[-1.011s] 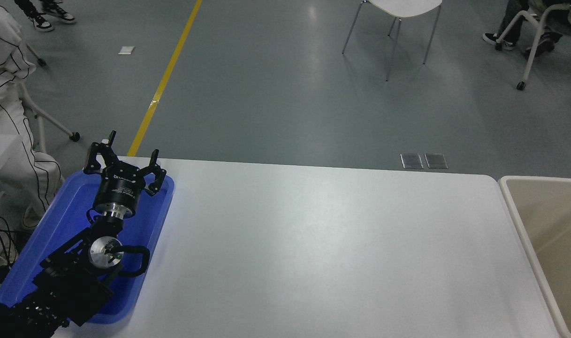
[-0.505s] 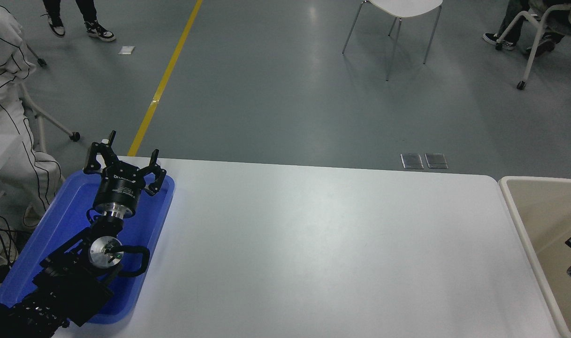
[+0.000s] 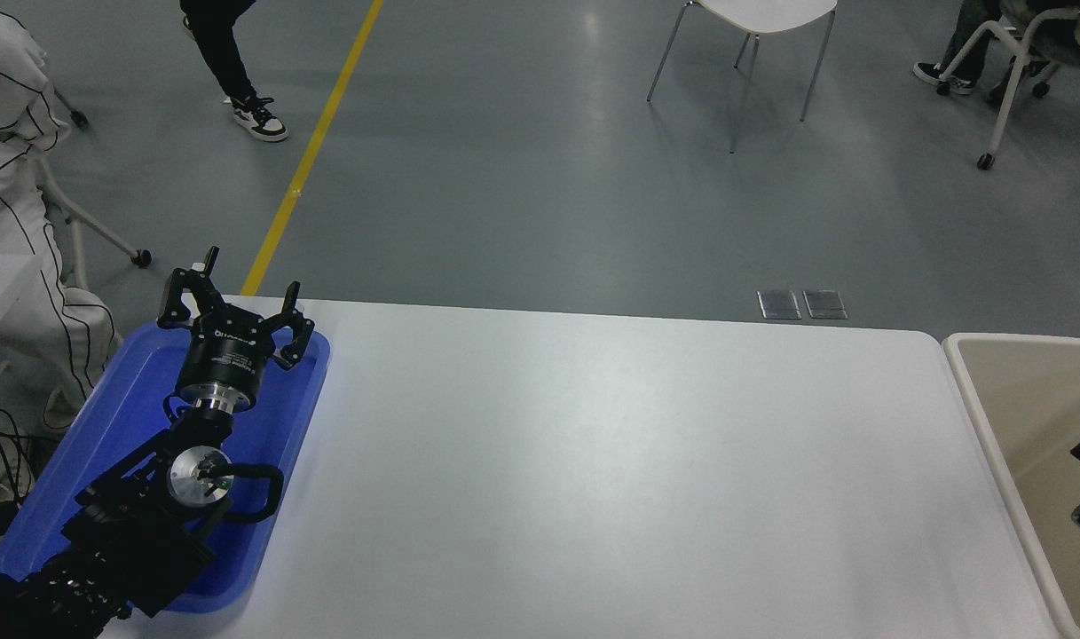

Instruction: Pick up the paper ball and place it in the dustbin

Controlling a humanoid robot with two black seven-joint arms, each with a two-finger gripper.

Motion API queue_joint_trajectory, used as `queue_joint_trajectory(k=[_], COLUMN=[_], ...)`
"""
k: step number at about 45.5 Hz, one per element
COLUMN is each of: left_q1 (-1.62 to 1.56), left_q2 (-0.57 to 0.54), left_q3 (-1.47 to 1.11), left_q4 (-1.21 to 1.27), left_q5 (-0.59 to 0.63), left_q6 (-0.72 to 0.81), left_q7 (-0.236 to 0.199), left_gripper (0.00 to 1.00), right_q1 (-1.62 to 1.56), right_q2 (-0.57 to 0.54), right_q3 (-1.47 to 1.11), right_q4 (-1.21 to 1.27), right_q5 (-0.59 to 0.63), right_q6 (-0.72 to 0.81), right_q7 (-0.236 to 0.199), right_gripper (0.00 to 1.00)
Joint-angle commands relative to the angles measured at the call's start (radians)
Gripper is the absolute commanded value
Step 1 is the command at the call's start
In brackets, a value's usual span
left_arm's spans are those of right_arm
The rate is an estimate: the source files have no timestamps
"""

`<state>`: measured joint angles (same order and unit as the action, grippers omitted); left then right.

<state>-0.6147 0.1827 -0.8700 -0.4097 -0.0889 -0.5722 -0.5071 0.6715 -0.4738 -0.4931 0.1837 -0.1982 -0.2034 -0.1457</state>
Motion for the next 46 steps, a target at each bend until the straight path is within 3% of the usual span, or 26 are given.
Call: queue_joint_trajectory(k=[1, 32, 46], left_q1=[0.0, 0.0, 0.0], left_q2=[0.0, 0.0, 0.0], left_q3=[-0.001, 0.0, 0.0], left_q4=[-0.001, -0.001, 0.0], left_q5=[0.0, 0.0, 0.0], left_q6=[0.0, 0.0, 0.0], left_q7=[0.001, 0.001, -0.001], left_gripper=[1.0, 1.0, 1.0], right_q1=[0.036, 0.238, 0.1], right_q2=[-0.014, -0.229, -0.276], right_q3=[0.004, 0.054, 0.644], right_q4=[0.028, 0.378, 0.468], right_q5=[0.0, -0.004, -0.009], right_q6=[-0.004, -0.004, 0.016], right_q7=[-0.002, -0.002, 0.0], right_gripper=[0.9, 0.96, 1.0])
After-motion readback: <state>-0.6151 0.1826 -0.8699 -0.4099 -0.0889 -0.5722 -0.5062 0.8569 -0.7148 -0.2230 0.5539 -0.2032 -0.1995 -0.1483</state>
